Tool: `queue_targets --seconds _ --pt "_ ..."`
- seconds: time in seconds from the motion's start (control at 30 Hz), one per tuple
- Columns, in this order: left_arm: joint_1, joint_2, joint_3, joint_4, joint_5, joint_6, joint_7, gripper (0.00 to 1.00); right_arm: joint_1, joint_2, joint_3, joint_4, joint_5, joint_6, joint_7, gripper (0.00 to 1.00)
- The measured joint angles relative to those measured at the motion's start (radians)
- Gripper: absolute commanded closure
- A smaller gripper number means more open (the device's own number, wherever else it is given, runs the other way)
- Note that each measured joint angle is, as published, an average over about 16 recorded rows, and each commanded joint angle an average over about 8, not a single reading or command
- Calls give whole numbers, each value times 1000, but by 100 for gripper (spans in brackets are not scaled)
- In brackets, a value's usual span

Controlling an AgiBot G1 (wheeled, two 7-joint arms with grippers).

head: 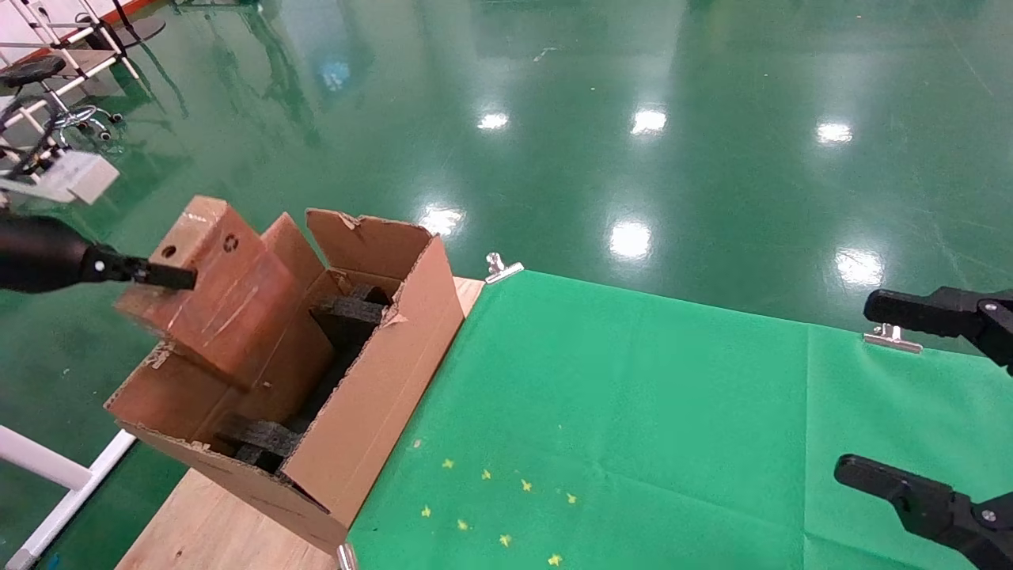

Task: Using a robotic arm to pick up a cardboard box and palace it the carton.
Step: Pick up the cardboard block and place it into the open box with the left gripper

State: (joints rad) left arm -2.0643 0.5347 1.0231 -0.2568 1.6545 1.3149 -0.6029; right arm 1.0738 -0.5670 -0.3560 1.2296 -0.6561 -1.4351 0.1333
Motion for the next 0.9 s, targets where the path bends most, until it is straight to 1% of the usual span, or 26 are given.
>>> queue_targets --seconds 0.2,0.4,0.9 --pt "37 37 3 83 1 -40 60 100 0 0 0 0 0 0 0 0" --pt "76 71 1 147 -6 -88 98 100 0 0 0 0 0 0 0 0" --pt "180 115 -17 245 -34 -242 134 100 0 0 0 0 0 0 0 0"
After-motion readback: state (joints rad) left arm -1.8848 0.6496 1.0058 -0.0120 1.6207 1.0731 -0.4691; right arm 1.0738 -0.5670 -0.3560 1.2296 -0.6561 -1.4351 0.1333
